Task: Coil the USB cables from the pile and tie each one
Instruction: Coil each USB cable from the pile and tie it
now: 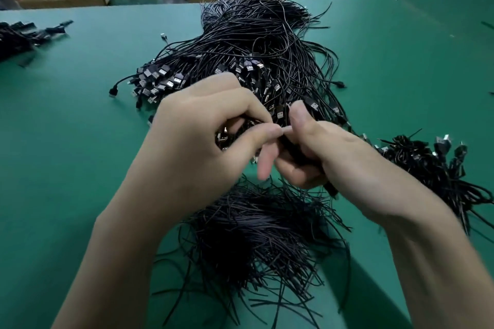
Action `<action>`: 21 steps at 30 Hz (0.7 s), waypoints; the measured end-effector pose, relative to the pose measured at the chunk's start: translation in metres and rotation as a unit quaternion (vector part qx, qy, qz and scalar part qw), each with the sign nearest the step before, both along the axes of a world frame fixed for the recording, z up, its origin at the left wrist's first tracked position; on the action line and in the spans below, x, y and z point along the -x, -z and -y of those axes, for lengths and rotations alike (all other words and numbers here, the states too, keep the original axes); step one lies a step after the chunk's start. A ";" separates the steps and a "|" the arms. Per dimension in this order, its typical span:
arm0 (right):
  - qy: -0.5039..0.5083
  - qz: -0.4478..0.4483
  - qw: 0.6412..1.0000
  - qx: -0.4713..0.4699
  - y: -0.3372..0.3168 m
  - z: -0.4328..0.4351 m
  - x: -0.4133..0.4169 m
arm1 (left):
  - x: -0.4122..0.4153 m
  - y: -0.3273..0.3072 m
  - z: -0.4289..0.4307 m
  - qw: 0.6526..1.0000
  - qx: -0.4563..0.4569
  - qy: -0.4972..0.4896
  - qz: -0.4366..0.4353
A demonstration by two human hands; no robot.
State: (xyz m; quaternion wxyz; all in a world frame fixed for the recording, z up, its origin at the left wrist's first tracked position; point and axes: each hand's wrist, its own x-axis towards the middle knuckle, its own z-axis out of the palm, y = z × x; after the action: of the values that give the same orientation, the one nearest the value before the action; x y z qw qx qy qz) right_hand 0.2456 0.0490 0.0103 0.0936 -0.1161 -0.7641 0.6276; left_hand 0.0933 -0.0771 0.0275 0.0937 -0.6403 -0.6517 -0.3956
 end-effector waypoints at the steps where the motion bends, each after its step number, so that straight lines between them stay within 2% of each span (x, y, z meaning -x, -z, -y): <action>1: -0.045 -0.006 0.997 0.055 -0.001 -0.002 -0.004 | 0.002 -0.001 0.000 1.000 -0.012 -0.001 0.023; 4: -0.146 -0.073 0.972 0.169 -0.003 0.000 -0.011 | 0.005 0.002 -0.004 0.991 -0.028 0.018 0.133; 6: -0.168 -0.155 0.941 0.249 -0.005 0.005 -0.009 | -0.002 0.010 -0.010 0.981 0.019 0.071 0.178; 9: -0.078 -0.271 0.895 0.345 -0.010 0.010 0.002 | -0.019 0.024 -0.019 0.967 0.107 0.109 0.205; 11: 0.054 -0.301 0.905 0.295 -0.009 0.010 0.007 | -0.023 0.029 -0.021 0.972 0.140 0.086 0.166; 12: 0.121 -0.302 0.919 0.221 -0.007 0.008 0.007 | -0.021 0.030 -0.021 0.978 0.151 0.074 0.127; 13: 0.190 -0.291 0.932 0.108 -0.005 0.006 0.006 | -0.019 0.028 -0.019 0.981 0.159 0.066 0.090; 14: 0.253 -0.266 0.929 -0.036 -0.003 0.003 0.003 | -0.016 0.024 -0.015 0.983 0.155 0.063 0.069; 15: 0.303 -0.227 0.908 -0.181 -0.001 0.000 0.001 | -0.012 0.019 -0.011 0.986 0.141 0.064 0.061; 16: 0.320 -0.176 0.886 -0.285 0.001 -0.003 -0.001 | -0.008 0.015 -0.008 0.990 0.113 0.060 0.056; 17: 0.303 -0.122 0.888 -0.323 0.002 -0.005 -0.002 | -0.005 0.011 -0.004 0.994 0.083 0.048 0.050; 19: 0.184 -0.030 0.954 -0.236 0.004 -0.004 -0.002 | 0.003 0.007 -0.001 0.998 0.027 0.021 0.044; 20: 0.102 -0.005 0.983 -0.153 0.006 -0.002 -0.001 | 0.006 0.006 -0.001 0.999 0.006 0.019 0.048; 21: 0.031 -0.002 0.998 -0.058 0.006 0.002 0.000 | 0.008 0.006 -0.001 0.998 -0.011 0.023 0.058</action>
State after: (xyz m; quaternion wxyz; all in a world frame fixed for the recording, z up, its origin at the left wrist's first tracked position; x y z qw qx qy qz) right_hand 0.2453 0.0475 0.0041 0.1209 -0.1328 -0.7948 0.5797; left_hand 0.0850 -0.0762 0.0213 0.0534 -0.6300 -0.6369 -0.4412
